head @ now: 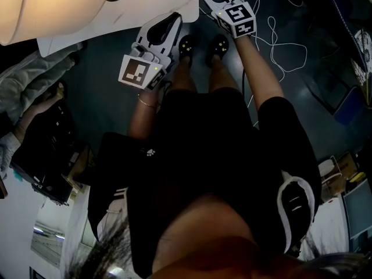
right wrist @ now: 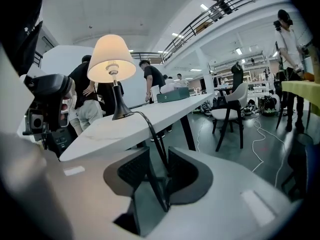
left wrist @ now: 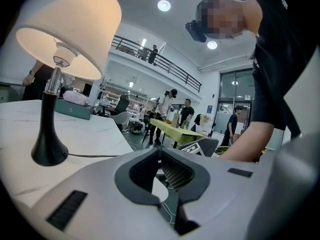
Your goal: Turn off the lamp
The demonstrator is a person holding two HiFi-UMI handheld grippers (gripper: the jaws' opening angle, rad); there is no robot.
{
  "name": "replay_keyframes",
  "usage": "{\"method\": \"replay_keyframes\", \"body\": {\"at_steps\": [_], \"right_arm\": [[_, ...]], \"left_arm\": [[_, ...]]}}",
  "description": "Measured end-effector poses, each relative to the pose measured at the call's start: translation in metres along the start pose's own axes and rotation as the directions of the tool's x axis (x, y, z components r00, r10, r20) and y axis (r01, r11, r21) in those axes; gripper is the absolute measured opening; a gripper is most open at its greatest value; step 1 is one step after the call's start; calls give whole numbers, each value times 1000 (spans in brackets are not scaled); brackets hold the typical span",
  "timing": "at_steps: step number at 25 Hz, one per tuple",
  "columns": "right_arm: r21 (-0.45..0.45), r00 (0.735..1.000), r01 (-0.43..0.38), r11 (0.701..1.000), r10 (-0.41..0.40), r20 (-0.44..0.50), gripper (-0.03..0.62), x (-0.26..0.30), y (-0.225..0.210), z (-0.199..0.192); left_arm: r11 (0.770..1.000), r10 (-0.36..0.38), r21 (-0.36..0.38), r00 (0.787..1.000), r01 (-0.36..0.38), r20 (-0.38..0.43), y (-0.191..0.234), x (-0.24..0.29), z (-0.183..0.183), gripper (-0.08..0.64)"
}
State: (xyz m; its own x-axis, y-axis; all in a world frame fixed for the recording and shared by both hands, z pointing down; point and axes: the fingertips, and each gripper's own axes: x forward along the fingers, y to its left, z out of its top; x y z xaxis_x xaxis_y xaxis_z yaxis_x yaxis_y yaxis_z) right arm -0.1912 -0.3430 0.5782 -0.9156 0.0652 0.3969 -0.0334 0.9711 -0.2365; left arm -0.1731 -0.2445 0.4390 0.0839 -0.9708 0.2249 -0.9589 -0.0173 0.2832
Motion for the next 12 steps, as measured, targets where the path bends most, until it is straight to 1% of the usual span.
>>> {"method": "replay_keyframes", "body": {"at_steps": [3, 6, 9, 12], "right_arm": [[12, 1000, 21, 1000, -21, 3, 87, 5, -6, -1], [16, 1000, 30, 999, -30, -3, 57, 8, -9, -2], [-19, 1000, 14, 1000, -14, -28, 29, 0, -4, -2], [-41, 999, -20, 999, 19, -30, 23, -13, 7, 4]], "left_arm": [[1000, 9, -2, 1000, -9, -11, 1, -4, -3, 8], [1000, 6, 4, 1000, -6, -20, 3, -7, -5, 8], [1000, -11, 5, 1000, 11, -26, 1, -6, -8, 8], [999, -36, 9, 999, 36, -29, -2, -4, -8, 8]]}}
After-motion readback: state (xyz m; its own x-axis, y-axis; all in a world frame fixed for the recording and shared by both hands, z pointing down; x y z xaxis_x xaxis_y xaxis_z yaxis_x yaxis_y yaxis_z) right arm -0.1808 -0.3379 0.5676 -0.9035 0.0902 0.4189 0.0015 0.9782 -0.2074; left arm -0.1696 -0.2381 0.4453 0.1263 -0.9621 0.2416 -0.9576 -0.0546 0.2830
